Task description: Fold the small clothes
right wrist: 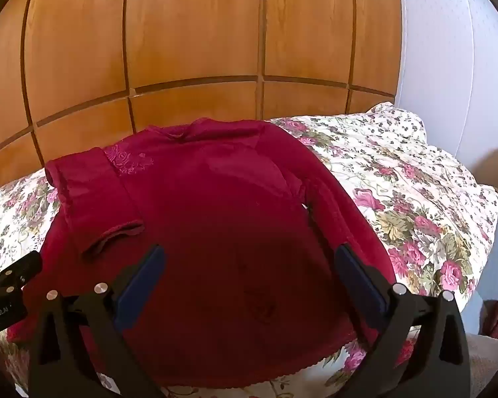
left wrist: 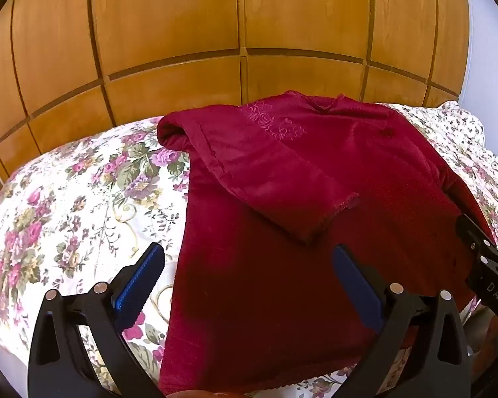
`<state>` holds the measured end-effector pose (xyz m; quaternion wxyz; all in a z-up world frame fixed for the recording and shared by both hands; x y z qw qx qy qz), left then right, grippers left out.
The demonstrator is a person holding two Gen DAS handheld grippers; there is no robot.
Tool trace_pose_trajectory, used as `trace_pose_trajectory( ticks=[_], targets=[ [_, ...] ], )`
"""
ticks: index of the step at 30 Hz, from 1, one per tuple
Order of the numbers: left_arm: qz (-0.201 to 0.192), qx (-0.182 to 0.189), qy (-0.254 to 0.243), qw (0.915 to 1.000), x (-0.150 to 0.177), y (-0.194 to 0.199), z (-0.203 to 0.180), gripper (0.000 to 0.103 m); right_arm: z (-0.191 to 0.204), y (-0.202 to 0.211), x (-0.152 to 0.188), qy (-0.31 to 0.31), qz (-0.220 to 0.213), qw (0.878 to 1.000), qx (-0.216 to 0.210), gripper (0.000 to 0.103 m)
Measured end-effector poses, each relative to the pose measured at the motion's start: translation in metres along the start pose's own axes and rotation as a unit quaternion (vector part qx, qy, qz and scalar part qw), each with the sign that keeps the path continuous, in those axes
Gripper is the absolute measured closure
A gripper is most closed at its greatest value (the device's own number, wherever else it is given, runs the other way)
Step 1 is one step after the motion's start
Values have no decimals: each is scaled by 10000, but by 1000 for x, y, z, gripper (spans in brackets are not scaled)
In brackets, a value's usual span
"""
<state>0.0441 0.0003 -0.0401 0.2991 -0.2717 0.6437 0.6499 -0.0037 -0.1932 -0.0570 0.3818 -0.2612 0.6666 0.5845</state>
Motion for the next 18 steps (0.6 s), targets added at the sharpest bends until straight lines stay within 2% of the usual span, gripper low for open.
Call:
trace_pose_trajectory(
  ticks=[18],
  targets=[
    [31, -32, -36, 10000, 6, -2, 2, 3, 0, -4, 2, -101, 113, 9999, -8, 2]
  ],
)
Point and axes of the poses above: each gripper's, at about its wrist camera, not at the fingertips, and y roughly against the way its jaws point, z to its left, x to its underside, the point moved 6 cm from there along -y, roughly the way its jaws point
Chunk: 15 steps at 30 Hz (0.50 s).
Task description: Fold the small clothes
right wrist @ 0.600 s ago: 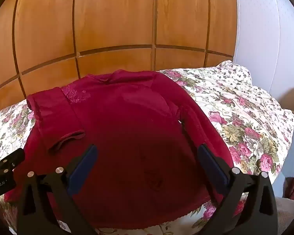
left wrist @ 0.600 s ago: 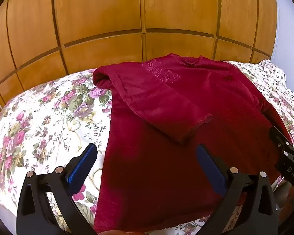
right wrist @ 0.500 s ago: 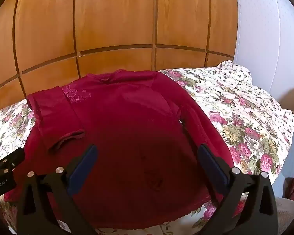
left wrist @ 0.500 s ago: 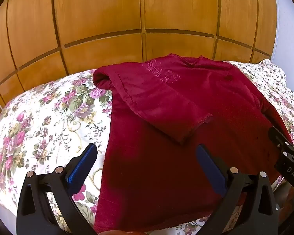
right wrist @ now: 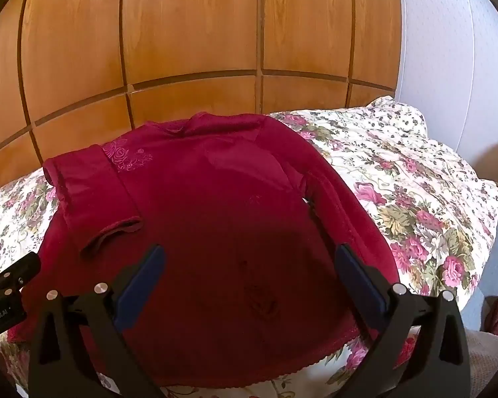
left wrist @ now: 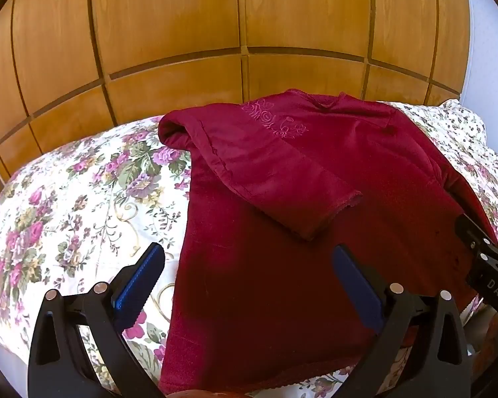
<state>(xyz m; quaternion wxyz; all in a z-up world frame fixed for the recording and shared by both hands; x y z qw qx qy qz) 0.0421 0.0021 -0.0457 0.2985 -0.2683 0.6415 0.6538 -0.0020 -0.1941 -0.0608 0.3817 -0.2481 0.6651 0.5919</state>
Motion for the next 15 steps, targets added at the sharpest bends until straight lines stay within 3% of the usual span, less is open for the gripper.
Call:
trace_pose_trajectory(
  ticks=[15],
  targets=[
    [50, -10, 5, 10000, 0, -1, 1, 3, -3, -2, 2, -29, 38, 10000, -13, 2]
  ],
)
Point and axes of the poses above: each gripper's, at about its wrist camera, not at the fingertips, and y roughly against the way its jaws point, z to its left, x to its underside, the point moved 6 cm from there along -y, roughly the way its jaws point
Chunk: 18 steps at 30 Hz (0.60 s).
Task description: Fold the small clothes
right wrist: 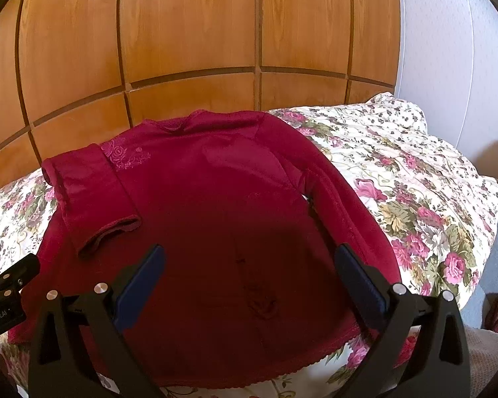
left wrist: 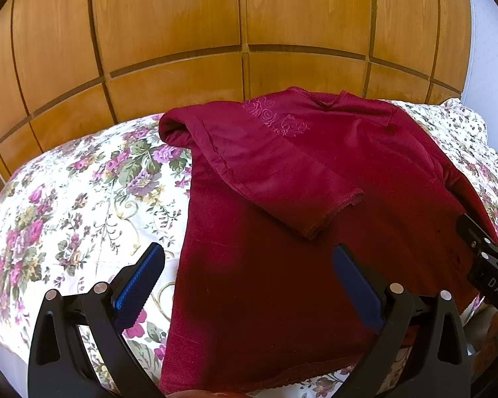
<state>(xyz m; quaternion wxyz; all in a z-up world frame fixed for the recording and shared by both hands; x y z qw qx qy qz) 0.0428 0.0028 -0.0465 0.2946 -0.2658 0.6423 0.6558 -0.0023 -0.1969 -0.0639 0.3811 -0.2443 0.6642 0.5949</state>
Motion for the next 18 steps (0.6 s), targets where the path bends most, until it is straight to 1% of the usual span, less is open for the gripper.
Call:
trace_pose_trajectory(
  ticks=[18],
  targets=[
    [55, -18, -52, 10000, 1, -3, -2, 3, -2, -1, 1, -7, 36, 10000, -8, 2]
  ],
)
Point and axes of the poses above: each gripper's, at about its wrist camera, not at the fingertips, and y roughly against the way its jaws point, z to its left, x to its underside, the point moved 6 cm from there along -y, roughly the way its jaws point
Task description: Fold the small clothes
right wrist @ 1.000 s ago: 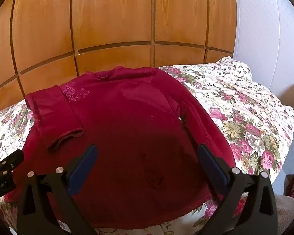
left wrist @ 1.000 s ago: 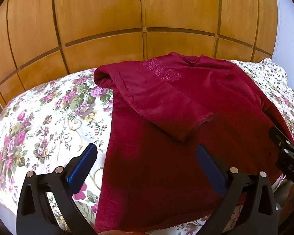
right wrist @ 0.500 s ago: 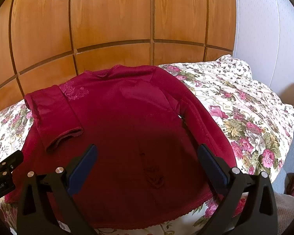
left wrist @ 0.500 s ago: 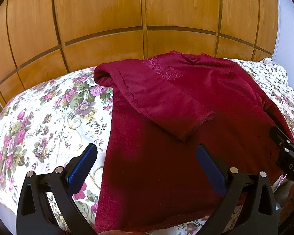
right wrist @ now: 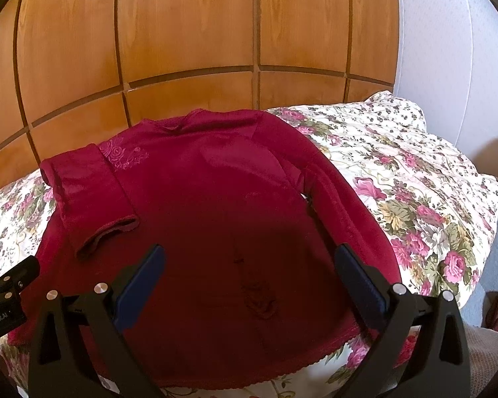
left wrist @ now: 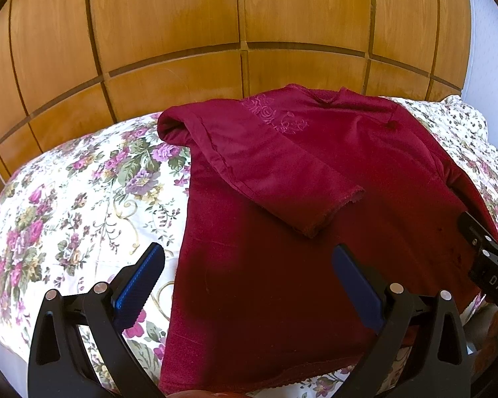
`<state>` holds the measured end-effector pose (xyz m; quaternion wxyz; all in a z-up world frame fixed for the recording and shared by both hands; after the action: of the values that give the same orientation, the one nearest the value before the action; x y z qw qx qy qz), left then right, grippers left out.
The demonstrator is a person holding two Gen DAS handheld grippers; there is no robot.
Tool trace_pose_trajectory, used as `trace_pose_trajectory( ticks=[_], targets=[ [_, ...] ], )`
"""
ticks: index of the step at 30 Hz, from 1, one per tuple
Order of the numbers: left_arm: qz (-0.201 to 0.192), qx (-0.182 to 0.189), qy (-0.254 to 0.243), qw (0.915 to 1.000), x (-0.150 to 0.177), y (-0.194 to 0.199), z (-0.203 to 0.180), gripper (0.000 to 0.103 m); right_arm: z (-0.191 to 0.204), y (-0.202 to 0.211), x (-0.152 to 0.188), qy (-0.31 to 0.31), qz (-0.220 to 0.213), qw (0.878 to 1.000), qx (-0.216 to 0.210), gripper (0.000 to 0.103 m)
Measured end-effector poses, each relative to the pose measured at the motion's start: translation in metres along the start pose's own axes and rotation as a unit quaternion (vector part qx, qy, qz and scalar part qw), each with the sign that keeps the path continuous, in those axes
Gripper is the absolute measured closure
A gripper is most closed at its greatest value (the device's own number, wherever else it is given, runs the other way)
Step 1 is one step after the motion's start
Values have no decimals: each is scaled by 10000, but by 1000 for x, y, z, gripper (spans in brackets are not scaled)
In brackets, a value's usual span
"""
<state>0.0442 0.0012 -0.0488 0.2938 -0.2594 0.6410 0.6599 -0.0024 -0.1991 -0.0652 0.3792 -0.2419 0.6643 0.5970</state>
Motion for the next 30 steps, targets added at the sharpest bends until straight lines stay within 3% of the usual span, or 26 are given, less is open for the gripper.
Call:
trace_pose_trajectory(
  ticks=[8, 12, 15, 19, 22, 26, 30],
  targets=[
    [85, -1, -9, 10000, 2, -2, -1, 3, 0, -3, 1, -19, 75, 10000, -62, 2],
    [329, 170, -59, 9993, 5, -10, -2, 3, 2, -6, 2, -22, 158, 9997, -200, 2],
    [651, 600, 23, 9961, 9, -20, 1, 3, 7, -15, 4, 44, 364, 9980, -524, 2],
    [933, 1007, 716, 9879, 15, -32, 23, 3, 12, -33, 12, -36, 889, 9901, -1083, 2],
    [1024, 908, 814, 9872, 19, -39, 39, 3, 2, -41, 16, -101, 1107, 9888, -999, 2],
    [718, 915, 856, 9895, 22, -38, 56, 3, -14, -50, 15, 103, 1366, 9886, -623, 2],
    [867, 873, 857, 9887, 37, -47, 66, 3, -45, -68, 16, -306, 1827, 9801, -713, 2]
  ],
)
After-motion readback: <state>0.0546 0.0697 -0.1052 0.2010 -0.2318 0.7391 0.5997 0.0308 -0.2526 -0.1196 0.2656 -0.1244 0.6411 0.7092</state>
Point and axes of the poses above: each gripper's, at about its wrist camera, not at the fingertips, and y roughly against the way its jaws point, z to its left, x to its underside, the point moved 6 cm from there along -y, roughly the way its jaws point
